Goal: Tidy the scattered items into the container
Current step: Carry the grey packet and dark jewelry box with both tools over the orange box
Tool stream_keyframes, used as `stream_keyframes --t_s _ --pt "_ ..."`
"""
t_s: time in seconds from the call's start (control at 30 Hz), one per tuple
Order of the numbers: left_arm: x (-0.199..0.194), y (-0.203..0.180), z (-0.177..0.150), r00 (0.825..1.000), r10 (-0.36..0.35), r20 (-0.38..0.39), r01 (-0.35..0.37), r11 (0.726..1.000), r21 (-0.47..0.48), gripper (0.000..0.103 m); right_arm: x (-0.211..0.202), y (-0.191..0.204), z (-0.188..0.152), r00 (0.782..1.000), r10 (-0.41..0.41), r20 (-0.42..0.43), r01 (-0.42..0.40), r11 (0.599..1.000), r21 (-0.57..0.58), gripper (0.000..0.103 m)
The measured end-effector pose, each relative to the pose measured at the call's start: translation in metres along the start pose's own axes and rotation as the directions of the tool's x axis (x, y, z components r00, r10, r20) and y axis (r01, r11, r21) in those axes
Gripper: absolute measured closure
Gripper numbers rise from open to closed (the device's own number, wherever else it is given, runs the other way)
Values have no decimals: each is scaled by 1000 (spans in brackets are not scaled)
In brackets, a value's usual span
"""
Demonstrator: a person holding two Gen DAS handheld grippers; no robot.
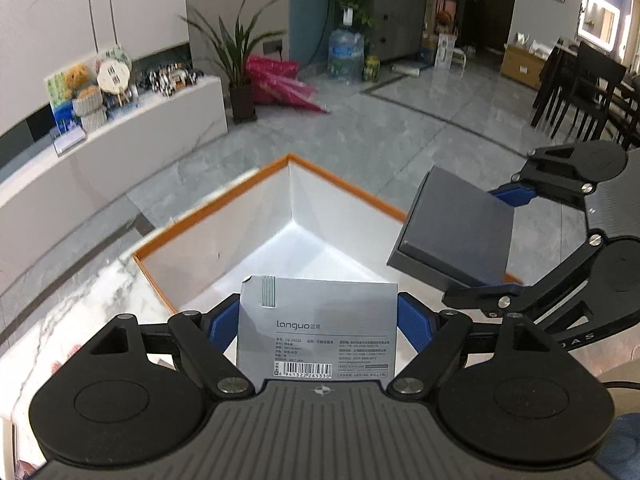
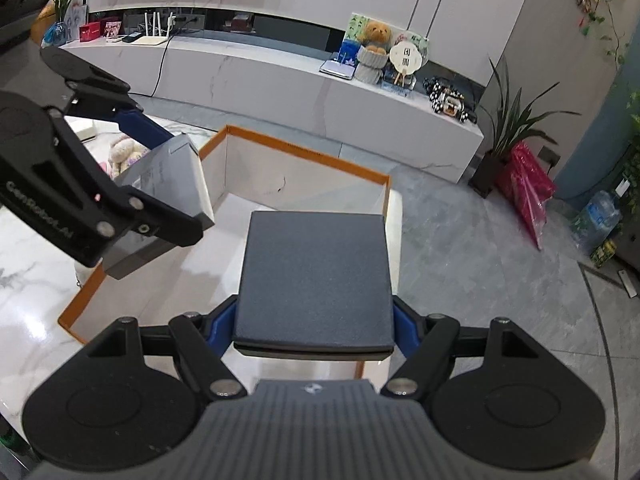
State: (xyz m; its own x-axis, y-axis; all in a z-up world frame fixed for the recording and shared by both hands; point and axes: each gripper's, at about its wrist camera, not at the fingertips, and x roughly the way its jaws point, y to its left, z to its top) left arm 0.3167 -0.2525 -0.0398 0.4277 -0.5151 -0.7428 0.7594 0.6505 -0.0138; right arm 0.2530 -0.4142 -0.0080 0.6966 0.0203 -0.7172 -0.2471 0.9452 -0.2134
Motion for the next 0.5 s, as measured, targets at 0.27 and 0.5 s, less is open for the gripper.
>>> stream_keyframes --t_s 0.27,0.5 --pt "23 -7 -4 998 -19 -62 25 995 98 8 24 16 -6 998 44 -40 -45 998 -36 25" --pt "42 -20 -7 989 -44 -143 73 976 203 8 42 14 -13 992 51 -116 -54 998 -25 25"
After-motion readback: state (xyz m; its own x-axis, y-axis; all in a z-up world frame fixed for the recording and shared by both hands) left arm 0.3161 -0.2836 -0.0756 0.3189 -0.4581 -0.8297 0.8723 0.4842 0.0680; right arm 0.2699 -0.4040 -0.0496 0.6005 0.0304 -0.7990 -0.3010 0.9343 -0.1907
